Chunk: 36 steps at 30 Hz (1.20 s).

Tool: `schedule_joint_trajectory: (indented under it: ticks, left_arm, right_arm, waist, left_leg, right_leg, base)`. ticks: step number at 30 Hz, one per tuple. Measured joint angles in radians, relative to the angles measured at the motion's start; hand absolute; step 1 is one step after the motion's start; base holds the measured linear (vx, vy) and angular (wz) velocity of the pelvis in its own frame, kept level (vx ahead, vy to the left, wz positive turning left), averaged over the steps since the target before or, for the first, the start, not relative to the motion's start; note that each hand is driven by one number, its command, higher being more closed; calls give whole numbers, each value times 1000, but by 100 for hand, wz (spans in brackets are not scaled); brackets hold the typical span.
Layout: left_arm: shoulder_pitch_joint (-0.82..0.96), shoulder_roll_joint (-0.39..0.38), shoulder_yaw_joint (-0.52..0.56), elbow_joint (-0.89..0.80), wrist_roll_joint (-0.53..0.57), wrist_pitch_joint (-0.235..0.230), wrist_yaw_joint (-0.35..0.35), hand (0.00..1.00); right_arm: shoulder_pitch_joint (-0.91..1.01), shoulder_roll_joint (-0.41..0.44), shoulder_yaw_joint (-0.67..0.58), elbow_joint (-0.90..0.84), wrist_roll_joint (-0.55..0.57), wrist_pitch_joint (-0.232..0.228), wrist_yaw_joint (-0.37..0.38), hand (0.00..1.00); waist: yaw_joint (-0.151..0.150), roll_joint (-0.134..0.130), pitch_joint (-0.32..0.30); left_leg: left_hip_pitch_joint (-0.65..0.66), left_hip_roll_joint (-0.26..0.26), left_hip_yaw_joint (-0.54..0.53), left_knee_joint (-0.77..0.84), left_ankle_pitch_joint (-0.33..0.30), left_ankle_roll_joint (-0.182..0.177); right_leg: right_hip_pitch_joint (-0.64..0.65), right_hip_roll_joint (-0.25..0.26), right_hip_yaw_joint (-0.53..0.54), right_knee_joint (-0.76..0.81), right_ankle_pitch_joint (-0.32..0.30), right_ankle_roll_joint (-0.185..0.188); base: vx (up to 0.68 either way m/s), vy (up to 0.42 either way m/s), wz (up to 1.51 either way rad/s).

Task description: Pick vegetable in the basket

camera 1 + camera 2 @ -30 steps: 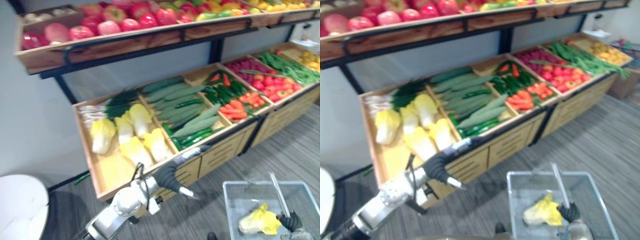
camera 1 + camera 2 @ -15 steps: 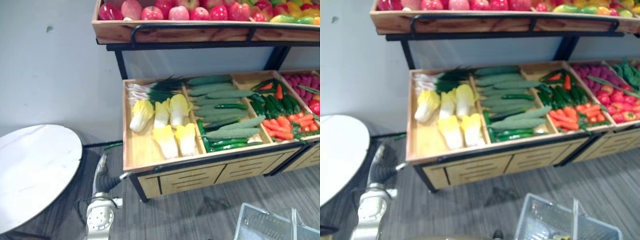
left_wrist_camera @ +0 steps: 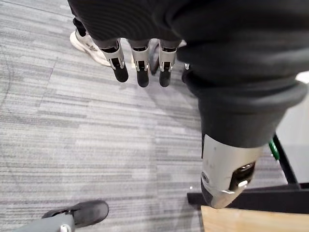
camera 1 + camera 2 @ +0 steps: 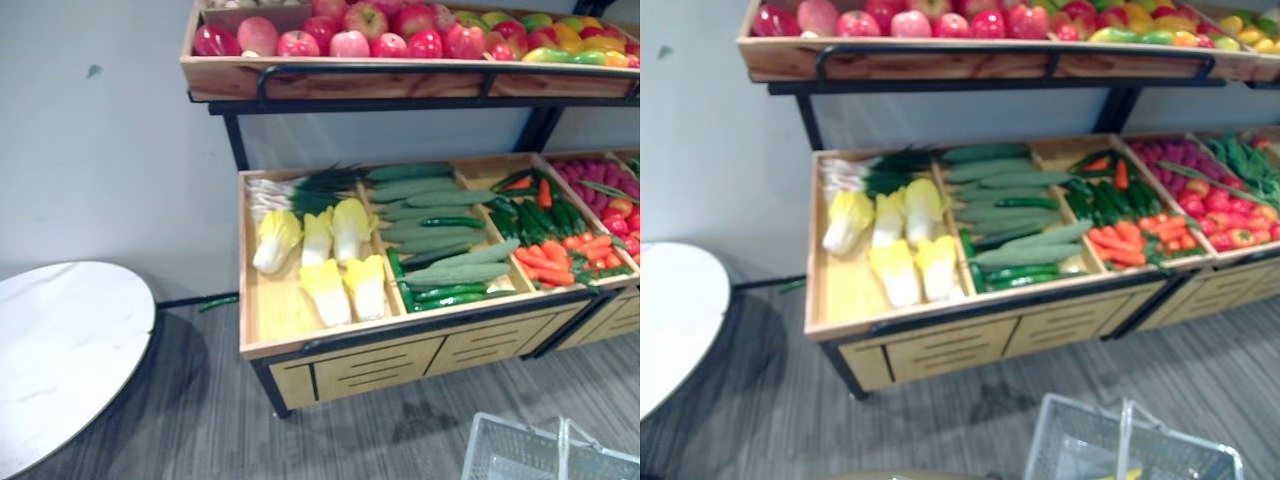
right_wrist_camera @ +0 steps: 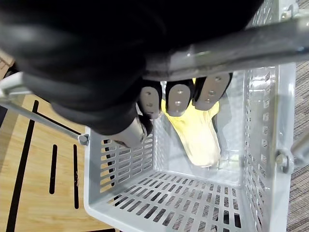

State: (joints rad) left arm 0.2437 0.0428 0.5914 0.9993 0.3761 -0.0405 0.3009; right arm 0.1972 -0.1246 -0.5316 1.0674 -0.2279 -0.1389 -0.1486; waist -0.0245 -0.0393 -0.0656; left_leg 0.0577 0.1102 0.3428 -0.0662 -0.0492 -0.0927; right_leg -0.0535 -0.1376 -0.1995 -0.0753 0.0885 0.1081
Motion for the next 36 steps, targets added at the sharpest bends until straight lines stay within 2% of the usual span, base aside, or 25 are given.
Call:
schedule_joint_trajectory:
  ticks: [8,13,14,16,17,19,20,21,22,23,24,25,26,28,29,30,32,33,35,36]
  left_arm:
    - [-24,3,-107,36,-5,-19,-47,0]
    - [-29,4,-176,36,-15,-25,-70,0]
    - [-35,5,-193,36,-22,-25,-71,0]
    - [-52,5,-209,36,-23,-26,-72,0]
    - [-65,5,-214,39,-26,-26,-72,0]
    - [-75,6,-227,35,-57,-26,-71,0]
    - [-77,10,-230,37,-60,-26,-71,0]
    - [-81,9,-230,33,-60,-28,-72,0]
    - [-84,8,-230,33,-57,-30,-72,0]
    - [-96,21,-230,28,-56,-38,-72,0]
    - [-103,31,-231,26,-53,-38,-74,0]
    - [-99,30,-232,26,-52,-37,-76,0]
    - [-92,30,-233,27,-53,-37,-77,0]
    - [-93,41,-229,43,-57,-35,-87,0]
    - [-92,44,-227,45,-58,-35,-90,0]
    - [-94,50,-218,50,-58,-35,-92,0]
    - [-103,32,-211,66,-57,-36,-104,0]
    - [-104,31,-213,64,-57,-37,-108,0]
    - [-120,40,-229,66,-58,-35,-109,0]
    - [-129,42,-236,66,-58,-35,-109,0]
  right_arm:
    - [-23,-33,75,49,-1,-3,3,100]
    - [-18,-60,64,53,1,3,6,100]
    - [-16,-58,59,56,5,4,6,100]
    - [-15,-50,49,59,11,5,7,100]
    - [-15,-26,34,46,11,4,8,100]
    - [-10,-3,28,17,18,4,7,100]
    - [1,26,32,-19,34,3,7,100]
    - [2,41,34,-43,33,2,9,100]
    - [-3,52,34,-54,34,1,16,100]
    - [-3,68,31,-56,39,2,23,100]
    - [10,76,29,-54,45,4,24,100]
    - [19,66,30,-48,50,6,24,100]
    - [19,59,33,-42,49,6,24,100]
    - [21,49,32,-16,49,8,24,100]
    - [20,47,30,-4,49,8,24,100]
    - [14,44,31,10,49,12,25,100]
    - [13,25,33,12,49,26,26,100]
    - [7,20,36,15,48,28,26,100]
    - [-31,11,87,26,48,39,26,100]
    - [-38,12,101,29,48,41,26,100]
  waist:
    - [-2,14,22]
    - [-3,37,86]
    - [-4,37,89]
    - [-3,33,94]
    - [-4,26,108]
    - [-4,29,133]
    - [-2,32,138]
    - [3,63,142]
    - [-2,50,159]
    - [-6,33,174]
    - [-6,20,178]
    - [1,18,178]
    - [0,19,178]
    - [-4,10,175]
    - [-4,6,173]
    - [-5,-4,167]
    - [-2,24,147]
    - [-1,34,141]
    - [-1,16,147]
    - [-2,13,149]
  left_leg:
    - [33,14,7,25,-27,-9]
    - [24,51,10,221,-148,-6]
    - [1,55,13,270,-177,-2]
    - [-23,62,29,334,-207,4]
    - [-39,77,54,370,-225,9]
    - [-50,113,105,425,-266,7]
    - [-59,134,158,444,-274,23]
    - [-58,177,233,423,-244,42]
    - [-59,178,254,418,-236,51]
    - [-55,175,294,401,-223,64]
    - [-53,183,337,393,-207,66]
    - [-36,188,391,376,-193,64]
    - [-32,190,417,369,-185,63]
    - [-21,192,506,339,-151,60]
    - [-18,190,530,330,-140,59]
    - [-18,188,569,320,-118,58]
    - [-27,179,597,247,-58,61]
    - [-28,180,609,235,-43,55]
    - [-45,194,684,279,-34,50]
    - [-53,205,692,308,-34,50]
  right_leg:
    - [13,25,43,-5,-1,-2]
    - [2,21,76,139,-73,3]
    - [-33,13,89,210,-104,9]
    - [-76,6,113,276,-119,14]
    - [-100,9,145,307,-112,23]
    - [-144,40,183,338,-47,41]
    - [-173,69,204,305,47,50]
    - [-167,92,182,224,133,62]
    - [-183,81,126,299,99,24]
    - [-210,41,28,453,0,-47]
    - [-210,-13,-86,625,-89,-88]
    - [-188,-59,-160,734,-120,-106]
    - [-176,-81,-184,769,-125,-108]
    - [-118,-138,-212,821,-136,-92]
    - [-107,-143,-214,801,-147,-76]
    - [-99,-121,-222,722,-177,-46]
    - [-72,-33,-201,510,-181,-47]
    - [-60,-14,-192,445,-183,-50]
    - [-46,22,-161,267,-192,-49]
    - [-39,28,-153,229,-192,-49]
  base:
    - [42,-41,-20]
    - [-45,6,-18]
    - [-94,31,-14]
    - [-68,37,-32]
    - [-165,54,-69]
    - [-265,95,-94]
    - [-293,142,-142]
    - [-288,139,-141]
    - [-226,85,-118]
    - [-245,78,-91]
    - [-236,78,-128]
    - [-176,54,-124]
    - [-104,24,-120]
    - [-100,-56,-114]
    - [-79,-146,-128]
    - [-94,-155,-107]
    - [-133,-210,-120]
    - [-124,-256,-128]
    - [-129,-285,-121]
    - [-129,-272,-84]
